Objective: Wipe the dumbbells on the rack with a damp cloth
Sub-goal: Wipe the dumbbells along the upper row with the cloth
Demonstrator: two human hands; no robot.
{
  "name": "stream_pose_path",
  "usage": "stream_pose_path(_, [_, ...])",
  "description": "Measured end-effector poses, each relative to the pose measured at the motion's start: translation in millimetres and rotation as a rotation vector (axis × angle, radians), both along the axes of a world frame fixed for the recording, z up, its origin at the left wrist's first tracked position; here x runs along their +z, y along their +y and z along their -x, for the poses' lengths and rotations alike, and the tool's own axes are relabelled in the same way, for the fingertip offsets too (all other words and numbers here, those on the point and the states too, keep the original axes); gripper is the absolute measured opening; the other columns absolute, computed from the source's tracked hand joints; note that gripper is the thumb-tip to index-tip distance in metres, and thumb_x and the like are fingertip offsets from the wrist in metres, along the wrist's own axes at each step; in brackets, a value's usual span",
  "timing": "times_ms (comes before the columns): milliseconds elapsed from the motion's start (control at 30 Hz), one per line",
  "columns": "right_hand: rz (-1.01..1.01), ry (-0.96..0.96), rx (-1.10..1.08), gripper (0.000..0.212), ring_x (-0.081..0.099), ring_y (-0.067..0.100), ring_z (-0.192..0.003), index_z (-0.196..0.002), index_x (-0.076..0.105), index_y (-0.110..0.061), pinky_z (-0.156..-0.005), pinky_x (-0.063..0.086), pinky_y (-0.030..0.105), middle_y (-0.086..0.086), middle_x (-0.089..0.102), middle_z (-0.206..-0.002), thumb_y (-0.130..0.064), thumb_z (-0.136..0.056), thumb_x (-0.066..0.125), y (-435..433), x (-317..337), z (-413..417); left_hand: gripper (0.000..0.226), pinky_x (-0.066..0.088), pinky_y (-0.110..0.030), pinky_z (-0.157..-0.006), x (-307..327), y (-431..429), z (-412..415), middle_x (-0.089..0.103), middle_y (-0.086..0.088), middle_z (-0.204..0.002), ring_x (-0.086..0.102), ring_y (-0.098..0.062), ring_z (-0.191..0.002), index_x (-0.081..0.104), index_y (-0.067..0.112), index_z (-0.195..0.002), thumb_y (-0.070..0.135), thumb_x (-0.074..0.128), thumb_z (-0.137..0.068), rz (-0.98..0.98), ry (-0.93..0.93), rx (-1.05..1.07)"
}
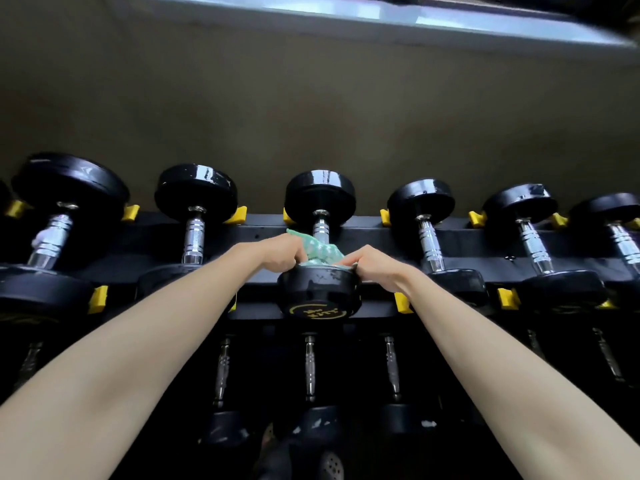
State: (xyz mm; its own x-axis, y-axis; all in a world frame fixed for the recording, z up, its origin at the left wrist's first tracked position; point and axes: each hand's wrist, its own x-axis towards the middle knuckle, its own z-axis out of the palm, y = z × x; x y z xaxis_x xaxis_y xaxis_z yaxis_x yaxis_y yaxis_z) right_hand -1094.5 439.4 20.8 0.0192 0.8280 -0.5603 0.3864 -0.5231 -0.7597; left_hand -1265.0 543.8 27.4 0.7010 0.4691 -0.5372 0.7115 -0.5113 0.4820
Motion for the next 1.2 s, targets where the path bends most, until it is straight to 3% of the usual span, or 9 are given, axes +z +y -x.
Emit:
stream_pose_path(200, [-0.107, -0.004, -0.053, 0.034, 0.059, 0.012, -0.104, -0.108, 0.071, -0.011, -0.097, 0.044, 0.028, -0.001, 0.068, -0.106, 0.008, -0.087, 0.052, -20.4, 19.7, -0.4, 0.04, 0.014, -0.028, -0.06, 19.6, -28.5, 11.1, 0.017, -0.001, -0.058, 0.014, -0.015, -0.058, 0.019, 0.017, -0.056, -0.018, 0.033, -0.071, -0.136, -0.103, 0.068])
stream_pose_path(367, [-0.141, -0.149, -0.091, 0.047, 0.059, 0.014, -0.105, -0.106, 0.073, -0.013, -0.099, 0.043, 0.033, 0.003, 0.068, -0.111, 0.009, -0.084, 0.037, -33.9, 24.4, 2.8, 0.036, 0.03, -0.031, -0.063, 24.7, -53.2, 22.4, 0.049, -0.01, -0.076, 0.04, -0.023, -0.071, 0.062, 0.011, -0.079, -0.014, 0.037, -0.081, -0.187, -0.182, 0.239])
stream_pose_path(400, [-0.152, -0.158, -0.095, 0.051, 0.058, 0.011, -0.097, -0.103, 0.073, -0.01, -0.095, 0.043, 0.033, 0.002, 0.068, -0.103, 0.012, -0.081, 0.033, -36.6, 28.8, 3.7, 0.024, 0.03, -0.032, -0.061, 28.9, -57.2, 24.2, 0.049, -0.01, -0.073, 0.041, -0.023, -0.069, 0.059, -0.014, -0.084, -0.017, 0.036, -0.079, -0.193, -0.198, 0.261])
stream_pose_path(433, [-0.169, -0.152, -0.102, 0.052, 0.056, 0.007, -0.087, -0.099, 0.073, -0.009, -0.089, 0.043, 0.031, 0.0, 0.066, -0.094, 0.014, -0.078, 0.031, -39.7, 33.9, 6.0, 0.025, 0.025, -0.031, -0.059, 36.6, -63.5, 25.5, 0.042, -0.009, -0.066, 0.036, -0.022, -0.064, 0.035, 0.006, -0.068, -0.018, 0.034, -0.075, -0.212, -0.224, 0.274])
stream_pose_path(533, [-0.262, -0.133, -0.219, 0.05, 0.059, 0.01, -0.081, -0.087, 0.074, -0.011, -0.08, 0.046, 0.028, 0.0, 0.068, -0.084, 0.014, -0.075, 0.032, -52.0, 44.8, 20.4, 0.036, 0.025, -0.031, -0.059, 50.5, -77.9, 28.4, 0.041, -0.02, -0.064, 0.038, -0.03, -0.064, 0.054, 0.01, -0.065, -0.015, 0.032, -0.077, -0.275, -0.267, 0.302])
stream_pose_path(733, [-0.411, -0.253, -0.805, 0.058, 0.051, 0.026, -0.12, -0.118, 0.066, -0.013, -0.102, 0.038, 0.029, 0.01, 0.062, -0.124, 0.013, -0.08, 0.031, -89.3, 19.1, 16.3, 0.041, 0.042, -0.032, -0.08, 44.5, -113.8, -4.1, 0.059, -0.018, -0.104, 0.055, -0.032, -0.095, 0.062, 0.008, -0.121, -0.001, 0.035, -0.092, -0.352, -0.352, 0.28])
stream_pose_path(867, [-0.176, -0.185, -0.946, 0.055, 0.045, 0.028, -0.125, -0.134, 0.053, -0.014, -0.097, 0.036, 0.025, 0.01, 0.05, -0.138, 0.008, -0.09, 0.029, -105.3, -8.8, 20.6, 0.036, 0.041, -0.035, -0.086, 43.2, -122.3, -31.3, 0.056, -0.014, -0.118, 0.052, -0.03, -0.112, 0.058, 0.003, -0.119, -0.007, 0.036, -0.091, -0.366, -0.282, 0.094])
stream_pose_path(1033, [-0.033, 0.371, -1.068, 0.046, 0.055, 0.02, -0.072, -0.13, 0.055, -0.021, -0.061, 0.039, 0.024, 0.007, 0.067, -0.092, -0.003, -0.094, 0.033, -95.1, -51.2, 66.8, 0.03, 0.047, -0.04, -0.08, 24.4, -108.5, -17.9, 0.058, -0.014, -0.11, 0.058, -0.034, -0.101, 0.06, 0.003, -0.107, -0.005, 0.039, -0.086, -0.479, -0.144, -0.167])
stream_pose_path(1200, [-0.122, 0.315, -1.137, 0.037, 0.045, 0.009, -0.06, -0.123, 0.062, -0.024, -0.053, 0.037, 0.021, 0.002, 0.061, -0.093, -0.011, -0.092, 0.047, -79.0, -39.7, 89.6, 0.025, 0.048, -0.041, -0.075, 20.9, -97.8, 4.6, 0.058, -0.012, -0.106, 0.058, -0.035, -0.094, 0.059, 0.004, -0.099, -0.005, 0.039, -0.087, -0.541, -0.219, -0.262])
